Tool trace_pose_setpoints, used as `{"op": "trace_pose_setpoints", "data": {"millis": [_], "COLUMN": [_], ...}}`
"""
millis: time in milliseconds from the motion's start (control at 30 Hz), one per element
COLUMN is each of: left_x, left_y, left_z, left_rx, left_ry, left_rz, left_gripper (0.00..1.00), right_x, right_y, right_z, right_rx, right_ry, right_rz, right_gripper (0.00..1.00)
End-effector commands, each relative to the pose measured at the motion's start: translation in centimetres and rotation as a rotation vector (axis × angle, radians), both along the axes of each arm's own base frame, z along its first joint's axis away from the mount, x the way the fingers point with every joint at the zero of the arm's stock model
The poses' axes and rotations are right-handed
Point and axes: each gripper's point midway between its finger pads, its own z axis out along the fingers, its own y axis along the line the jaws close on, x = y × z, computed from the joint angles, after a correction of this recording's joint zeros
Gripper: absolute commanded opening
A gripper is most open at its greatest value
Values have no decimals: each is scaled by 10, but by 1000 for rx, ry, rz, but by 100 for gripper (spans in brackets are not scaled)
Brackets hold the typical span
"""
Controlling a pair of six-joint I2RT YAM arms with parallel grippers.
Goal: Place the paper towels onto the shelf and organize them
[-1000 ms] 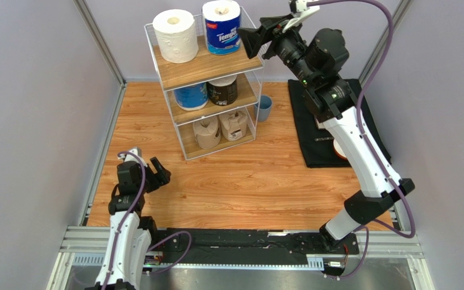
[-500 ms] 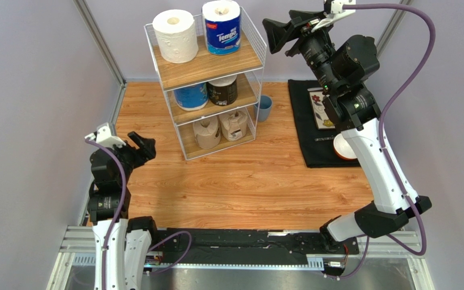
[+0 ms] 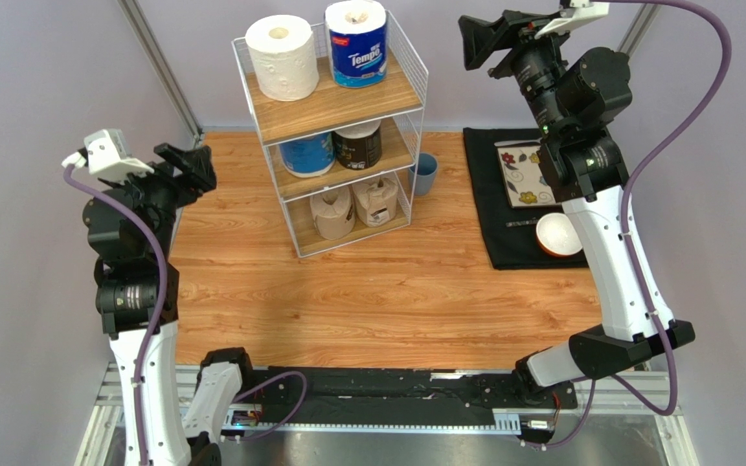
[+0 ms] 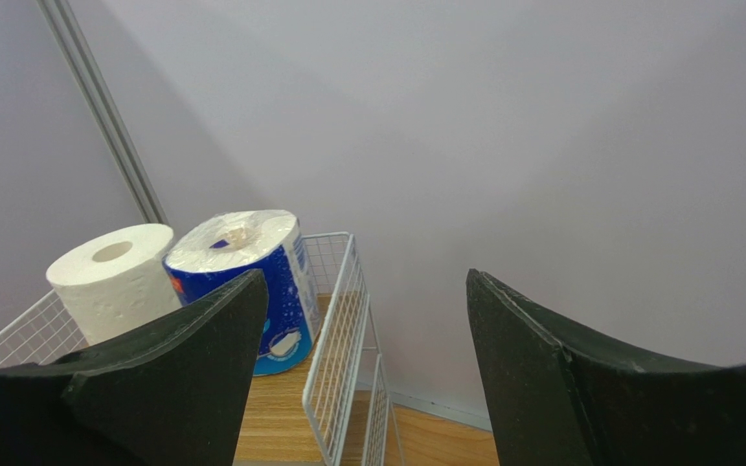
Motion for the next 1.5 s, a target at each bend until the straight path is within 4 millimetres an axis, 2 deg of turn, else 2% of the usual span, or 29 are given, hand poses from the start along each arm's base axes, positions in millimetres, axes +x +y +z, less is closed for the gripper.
{"op": "trace_pose_setpoints", "data": {"millis": [0, 33, 67, 133, 167, 200, 233, 267, 300, 333, 400, 433, 467, 633, 767, 800, 833, 933, 1200, 1467], "left_x": [18, 29, 29, 46, 46, 50, 63, 63, 67, 80, 86, 98, 101, 128, 138, 142, 143, 151, 171, 186], "left_y": [-3, -4, -5, -8, -9, -10, -10, -11, -10, -10, -12, -12, -11, -10, -8, -7, -7, -5, -6, -19], "left_z": [48, 53, 69, 77, 94, 101, 101, 116, 120, 116, 127, 121, 125, 120, 132, 132, 136, 139, 125, 113], "left_rx": [46, 52, 61, 67, 79, 84, 94, 104, 107, 109, 115, 114, 117, 119, 125, 123, 125, 127, 143, 179], "left_ry": [-116, -122, -155, -156, -192, -204, -198, -224, -229, -208, -226, -209, -217, -220, -255, -257, -275, -279, -244, -218], "left_rz": [-36, -52, -60, -89, -98, -105, -116, -121, -122, -136, -149, -158, -156, -174, -171, -169, -166, -161, -179, -195], "left_gripper": [85, 85, 85, 85, 85, 85, 85, 85, 85, 85, 85, 85, 85, 85, 85, 85, 85, 85, 86, 85], "right_x": [-7, -3, 1, 8, 11, 13, 18, 20, 23, 28, 38, 41, 49, 75, 93, 102, 101, 111, 125, 132], "right_y": [-25, -26, -28, -30, -30, -30, -28, -28, -27, -26, -24, -25, -24, -28, -27, -25, -24, -22, -8, 10], "right_z": [25, 27, 26, 29, 28, 29, 29, 28, 27, 24, 22, 22, 19, 12, 10, 4, 10, 8, 0, -10], "right_rx": [94, 99, 97, 93, 87, 86, 81, 74, 70, 59, 46, 40, 32, 33, 38, 35, 39, 53, 73, 78], "right_ry": [-29, -30, -26, -29, -27, -29, -27, -24, -24, -16, -11, -9, -4, 6, 4, 13, -6, -6, 3, 24], "right_rz": [-21, -25, -31, -37, -37, -36, -31, -30, -28, -21, -23, -25, -25, -21, -6, -1, 6, 14, 84, 123], "right_gripper": [79, 80, 80, 80, 80, 80, 80, 80, 80, 80, 80, 80, 80, 81, 80, 81, 80, 82, 84, 84]}}
